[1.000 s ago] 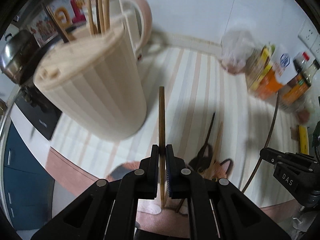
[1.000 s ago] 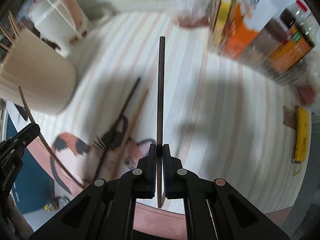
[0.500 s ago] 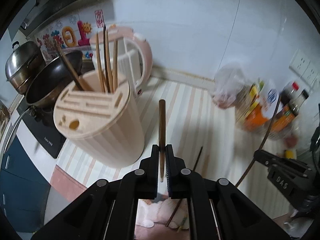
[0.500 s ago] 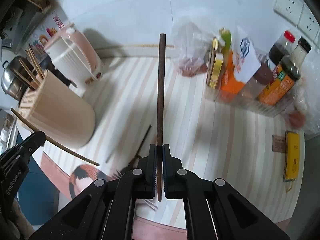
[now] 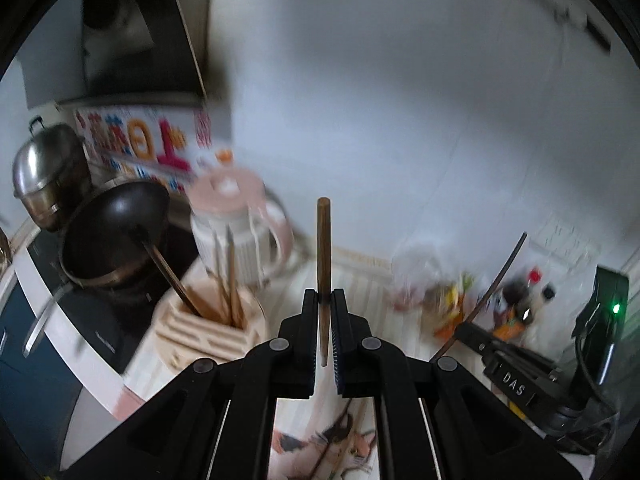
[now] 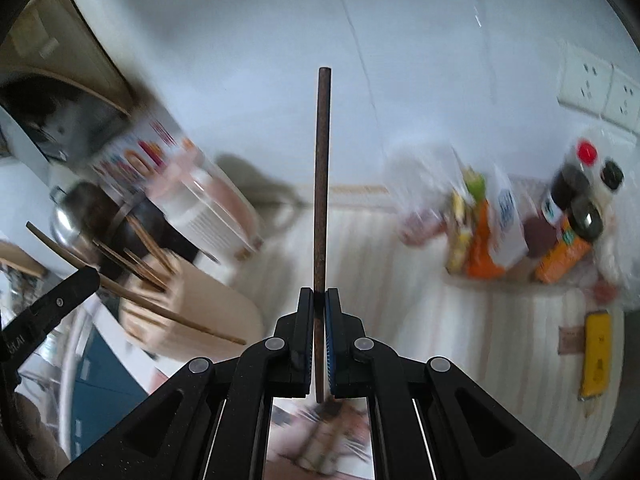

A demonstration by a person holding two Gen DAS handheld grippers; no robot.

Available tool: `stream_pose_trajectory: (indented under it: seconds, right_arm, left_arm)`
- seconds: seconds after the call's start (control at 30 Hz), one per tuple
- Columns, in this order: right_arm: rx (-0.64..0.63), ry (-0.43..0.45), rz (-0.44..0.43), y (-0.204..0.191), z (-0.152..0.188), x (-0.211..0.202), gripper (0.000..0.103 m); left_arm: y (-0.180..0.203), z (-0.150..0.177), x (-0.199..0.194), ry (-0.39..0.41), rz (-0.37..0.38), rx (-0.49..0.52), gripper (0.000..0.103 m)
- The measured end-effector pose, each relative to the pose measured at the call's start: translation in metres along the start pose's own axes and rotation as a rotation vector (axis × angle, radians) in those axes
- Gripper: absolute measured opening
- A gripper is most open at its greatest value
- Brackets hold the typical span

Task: Organize utensils
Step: 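Lower both chopsticks into the holder slots, then open both tools to release the chopsticks in the holder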

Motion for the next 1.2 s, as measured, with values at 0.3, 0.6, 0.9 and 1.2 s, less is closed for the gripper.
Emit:
stream_pose_trajectory:
  seconds: [0.3,0.6,0.9,1.2]
  right_arm:
    - [-0.104,0.1,-0.171,-0.112,-0.05,0.014,0.005]
    - [-0.281,0.09,-0.164,-0.201,-0.047,0.09,0.005]
    - [-0.313,-0.023,-0.112,-0.193,-0.025,0.157,0.005]
    - [-0.295,-0.167,-0.134,-0.171,-0.004,0.17,0.035]
  left_arm:
    - [-0.092,-0.048,-0.007,0.071,-0.137,-0.1,0.004]
    - [-0.14,-0.035,0.06,-0.043,-0.151,-0.166,0.004]
    - [-0.141,-0.012,0.11,-0.169,-0.092,-0.153,0.004]
    - [-0.16,-0.003,0.087,-0.163,-0.138,-0.217,0.066]
Point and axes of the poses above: each gripper's, at about its wrist camera, not at the fingertips, and x roughly the way its jaws point, y to its right, z to its underside, the point moved 7 cm from there along x, roughly the way its jaws point, and after that the axes turned 13 degrees about -z, right-handed, at the moved point
